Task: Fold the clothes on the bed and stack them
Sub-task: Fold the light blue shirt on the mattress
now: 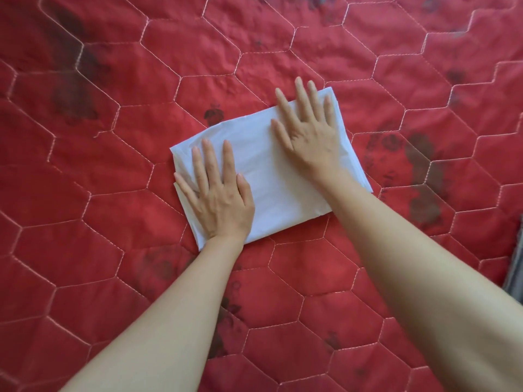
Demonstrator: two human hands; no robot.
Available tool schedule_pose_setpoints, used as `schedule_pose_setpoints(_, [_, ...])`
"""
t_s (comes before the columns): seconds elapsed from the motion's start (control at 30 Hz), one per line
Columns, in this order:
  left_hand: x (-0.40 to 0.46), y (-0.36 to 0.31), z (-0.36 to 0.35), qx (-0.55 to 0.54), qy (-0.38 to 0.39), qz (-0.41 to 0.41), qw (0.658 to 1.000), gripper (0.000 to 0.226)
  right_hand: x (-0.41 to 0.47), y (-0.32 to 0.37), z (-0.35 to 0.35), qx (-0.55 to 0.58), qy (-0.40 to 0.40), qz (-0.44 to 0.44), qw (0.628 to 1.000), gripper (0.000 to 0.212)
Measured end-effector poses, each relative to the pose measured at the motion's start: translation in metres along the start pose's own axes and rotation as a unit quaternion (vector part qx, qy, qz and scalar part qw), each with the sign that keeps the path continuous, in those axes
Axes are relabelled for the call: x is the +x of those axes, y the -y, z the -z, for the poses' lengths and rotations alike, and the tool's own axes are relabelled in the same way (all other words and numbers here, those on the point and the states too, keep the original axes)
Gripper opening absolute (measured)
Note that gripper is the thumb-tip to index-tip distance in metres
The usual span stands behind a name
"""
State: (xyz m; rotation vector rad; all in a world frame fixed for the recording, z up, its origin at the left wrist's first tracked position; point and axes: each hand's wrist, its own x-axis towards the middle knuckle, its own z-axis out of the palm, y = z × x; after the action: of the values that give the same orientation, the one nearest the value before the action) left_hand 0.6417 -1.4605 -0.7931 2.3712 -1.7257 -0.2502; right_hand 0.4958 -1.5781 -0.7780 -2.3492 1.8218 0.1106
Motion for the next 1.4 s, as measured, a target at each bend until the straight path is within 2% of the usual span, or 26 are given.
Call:
schedule_pose_setpoints(0.13, [0.000,-0.004,0.009,0.011,0.043,0.005,0.999,0.058,-0.005,-0.047,0.013,0.088,0.041,-0.053,0.994,0.054])
schedule_pose_setpoints(0.23, [0.002,-0.011,0.021,0.030,0.016,-0.008,0.999,0.057,-0.018,-0.050,0.025,0.067,-0.030,-0.080,0.994,0.052])
schedule_pose_setpoints(0.3, [0.004,-0.023,0.027,0.031,-0.017,-0.042,0.999,0.055,-0.024,-0.024,0.030,0.063,-0.098,-0.036,0.993,0.051])
schedule_pose_setpoints(0.33, [0.006,-0.030,0.028,0.023,-0.020,-0.058,0.998,0.055,-0.029,-0.008,0.030,0.079,-0.107,0.011,0.991,0.050])
schedule_pose_setpoints(0.4, [0.009,-0.037,0.024,0.014,0.007,-0.064,0.998,0.054,-0.042,0.020,0.019,0.084,-0.071,0.114,0.987,0.048])
schedule_pose_setpoints(0.47, [0.010,-0.028,0.017,0.023,0.065,-0.034,0.997,0.056,-0.053,0.022,0.005,0.025,0.002,0.149,0.989,0.050])
schedule_pose_setpoints(0.5, [0.009,-0.017,0.014,0.033,0.077,-0.019,0.996,0.056,-0.054,0.013,0.001,-0.007,0.019,0.135,0.991,0.052])
schedule_pose_setpoints(0.57, [0.003,0.007,0.013,0.054,0.066,-0.008,0.996,0.058,-0.048,-0.012,-0.004,-0.020,0.019,0.050,0.998,0.059])
schedule_pose_setpoints(0.63, [-0.005,0.025,0.015,0.039,0.049,0.018,0.998,0.059,-0.044,-0.032,-0.003,0.043,0.013,-0.068,0.997,0.065])
schedule_pose_setpoints(0.67, [-0.010,0.030,0.018,0.022,0.052,0.044,0.997,0.062,-0.044,-0.037,-0.003,0.076,0.010,-0.099,0.992,0.067])
schedule_pose_setpoints(0.77, [-0.017,0.026,0.026,-0.022,0.074,0.116,0.990,0.068,-0.048,-0.036,-0.002,0.103,-0.015,-0.101,0.989,0.067])
schedule_pose_setpoints(0.9, [-0.018,0.012,0.040,-0.041,0.068,0.144,0.986,0.069,-0.060,-0.034,0.004,0.137,-0.054,-0.115,0.982,0.062])
schedule_pose_setpoints(1.07, [-0.016,0.013,0.053,-0.120,0.095,0.205,0.967,0.072,-0.078,-0.028,0.014,0.203,-0.018,-0.165,0.965,0.063])
schedule_pose_setpoints(1.17, [-0.023,0.022,0.059,-0.170,0.102,0.192,0.961,0.069,-0.098,-0.022,0.015,0.221,0.007,-0.187,0.957,0.064])
schedule_pose_setpoints(1.4, [-0.079,0.053,0.074,-0.175,0.090,0.161,0.967,0.061,-0.199,0.016,0.006,0.314,0.010,-0.258,0.914,0.066])
